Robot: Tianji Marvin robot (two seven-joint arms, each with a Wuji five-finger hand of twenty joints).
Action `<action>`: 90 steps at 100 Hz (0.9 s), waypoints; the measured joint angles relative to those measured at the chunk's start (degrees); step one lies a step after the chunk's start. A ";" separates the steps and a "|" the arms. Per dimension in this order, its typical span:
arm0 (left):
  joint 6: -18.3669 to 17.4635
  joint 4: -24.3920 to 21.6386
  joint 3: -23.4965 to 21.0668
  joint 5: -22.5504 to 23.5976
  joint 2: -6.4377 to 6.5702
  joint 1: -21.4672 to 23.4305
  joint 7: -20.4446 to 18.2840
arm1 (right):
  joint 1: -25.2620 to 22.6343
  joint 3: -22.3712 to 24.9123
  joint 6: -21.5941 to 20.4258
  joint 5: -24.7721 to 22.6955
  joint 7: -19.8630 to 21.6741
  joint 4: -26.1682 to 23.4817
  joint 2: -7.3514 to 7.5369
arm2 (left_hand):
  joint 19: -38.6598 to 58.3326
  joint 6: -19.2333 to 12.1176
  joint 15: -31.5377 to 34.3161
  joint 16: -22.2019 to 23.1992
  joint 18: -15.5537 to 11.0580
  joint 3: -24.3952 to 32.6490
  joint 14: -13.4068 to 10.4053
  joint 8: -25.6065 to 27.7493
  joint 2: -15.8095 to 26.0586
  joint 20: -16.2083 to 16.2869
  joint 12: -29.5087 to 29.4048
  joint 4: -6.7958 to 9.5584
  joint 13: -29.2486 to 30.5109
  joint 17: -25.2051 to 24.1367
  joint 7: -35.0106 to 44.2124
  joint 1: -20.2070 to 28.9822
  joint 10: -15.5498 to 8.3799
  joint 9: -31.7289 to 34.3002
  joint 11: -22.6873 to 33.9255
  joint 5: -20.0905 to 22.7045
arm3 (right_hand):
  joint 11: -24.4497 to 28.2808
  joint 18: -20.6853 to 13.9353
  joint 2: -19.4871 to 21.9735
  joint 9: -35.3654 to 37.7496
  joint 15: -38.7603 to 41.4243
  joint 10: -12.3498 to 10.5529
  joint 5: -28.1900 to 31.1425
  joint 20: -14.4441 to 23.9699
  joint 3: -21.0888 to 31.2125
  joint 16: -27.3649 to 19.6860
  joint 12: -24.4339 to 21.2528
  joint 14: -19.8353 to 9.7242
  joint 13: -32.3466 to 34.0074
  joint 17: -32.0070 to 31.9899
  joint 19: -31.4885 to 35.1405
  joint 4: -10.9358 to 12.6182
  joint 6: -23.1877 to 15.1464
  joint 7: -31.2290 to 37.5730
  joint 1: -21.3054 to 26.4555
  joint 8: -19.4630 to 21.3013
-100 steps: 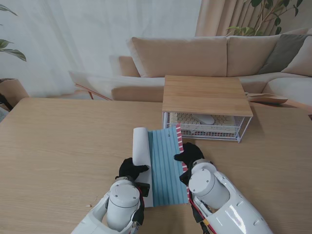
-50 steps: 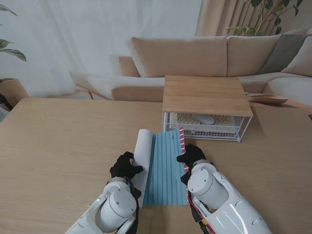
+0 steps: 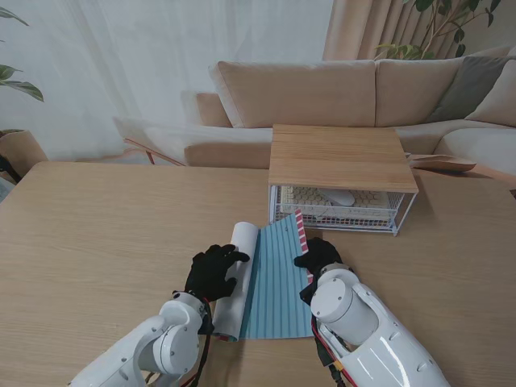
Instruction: Unroll the mouse pad and set up the keyboard and mouse from the tabletop organizer
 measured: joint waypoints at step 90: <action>-14.51 -3.91 -14.39 9.03 5.12 4.34 -11.77 | -0.50 0.56 1.34 -0.36 -0.07 -1.07 0.03 | 3.19 -1.33 7.49 -3.35 -0.09 -4.38 -0.62 0.57 2.73 -0.30 4.98 0.03 0.11 0.65 -1.41 4.28 -1.43 0.57 8.62 5.57 | 0.53 0.00 0.00 0.00 0.69 0.00 0.00 1.11 0.07 0.20 0.00 0.00 0.02 0.11 0.00 0.00 0.02 0.00 0.00 0.03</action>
